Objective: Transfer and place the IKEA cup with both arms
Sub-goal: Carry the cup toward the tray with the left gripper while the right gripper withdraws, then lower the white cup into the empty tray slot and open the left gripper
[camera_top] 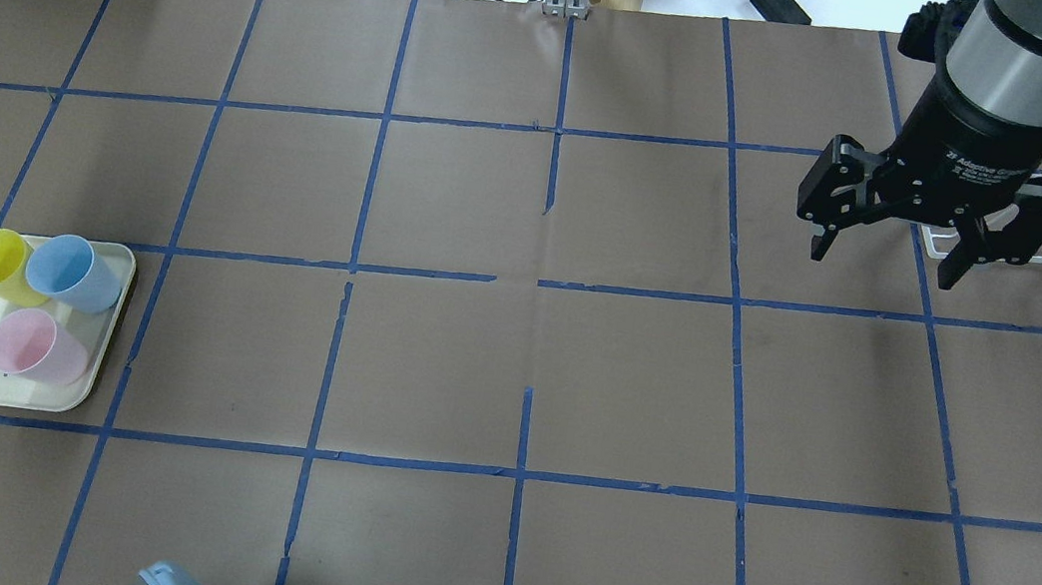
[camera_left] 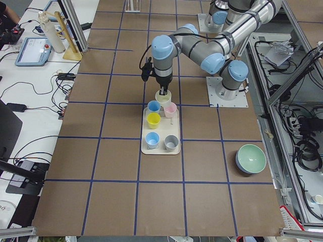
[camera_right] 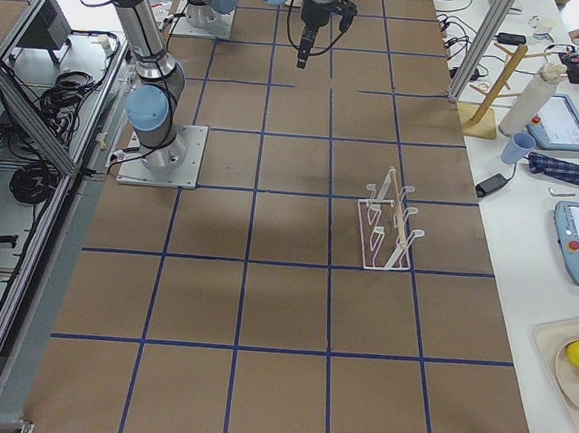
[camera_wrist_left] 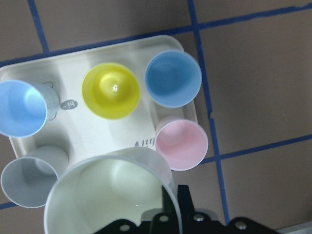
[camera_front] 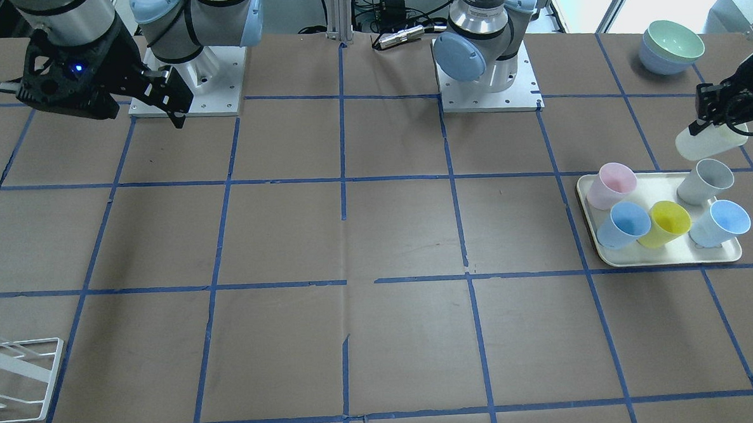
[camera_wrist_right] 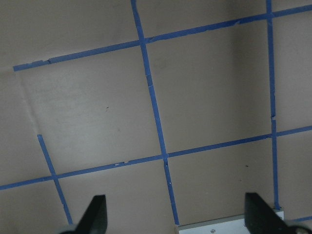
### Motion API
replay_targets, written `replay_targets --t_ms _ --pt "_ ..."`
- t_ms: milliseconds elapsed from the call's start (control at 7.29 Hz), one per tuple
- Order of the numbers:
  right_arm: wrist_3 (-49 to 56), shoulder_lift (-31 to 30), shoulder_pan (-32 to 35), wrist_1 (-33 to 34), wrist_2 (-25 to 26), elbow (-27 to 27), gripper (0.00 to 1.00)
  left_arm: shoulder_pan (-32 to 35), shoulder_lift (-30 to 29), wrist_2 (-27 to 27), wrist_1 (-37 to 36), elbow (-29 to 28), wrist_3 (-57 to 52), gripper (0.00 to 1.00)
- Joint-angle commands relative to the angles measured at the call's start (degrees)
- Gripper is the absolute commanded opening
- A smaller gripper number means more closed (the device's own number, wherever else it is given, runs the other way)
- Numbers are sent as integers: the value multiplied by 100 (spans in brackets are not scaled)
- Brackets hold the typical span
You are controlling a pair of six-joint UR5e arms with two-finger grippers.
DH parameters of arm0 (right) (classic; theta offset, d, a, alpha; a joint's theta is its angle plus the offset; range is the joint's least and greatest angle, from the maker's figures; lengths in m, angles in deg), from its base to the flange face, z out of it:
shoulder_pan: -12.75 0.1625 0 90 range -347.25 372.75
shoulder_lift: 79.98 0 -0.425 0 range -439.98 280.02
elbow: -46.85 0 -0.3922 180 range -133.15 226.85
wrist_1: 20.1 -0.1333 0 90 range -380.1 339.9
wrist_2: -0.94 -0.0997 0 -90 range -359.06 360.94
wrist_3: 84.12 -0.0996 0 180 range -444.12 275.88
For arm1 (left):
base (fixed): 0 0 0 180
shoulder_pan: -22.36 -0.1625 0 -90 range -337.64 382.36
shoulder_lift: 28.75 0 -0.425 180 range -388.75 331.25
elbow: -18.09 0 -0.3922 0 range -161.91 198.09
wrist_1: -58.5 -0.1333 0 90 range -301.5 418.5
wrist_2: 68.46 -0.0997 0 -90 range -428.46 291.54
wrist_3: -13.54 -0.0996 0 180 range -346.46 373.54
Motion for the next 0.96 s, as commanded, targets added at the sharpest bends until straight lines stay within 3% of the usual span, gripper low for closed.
replay_targets --t_ms 0,275,824 --pt "-151 -123 68 -2 33 20 100 -321 -17 -27 -705 587 -138 0" --pt "-37 -132 50 -37 33 20 100 -321 18 -219 -2179 1579 125 0" --pt "-2 -62 59 173 -3 55 98 -294 -245 -133 -3231 2259 565 0"
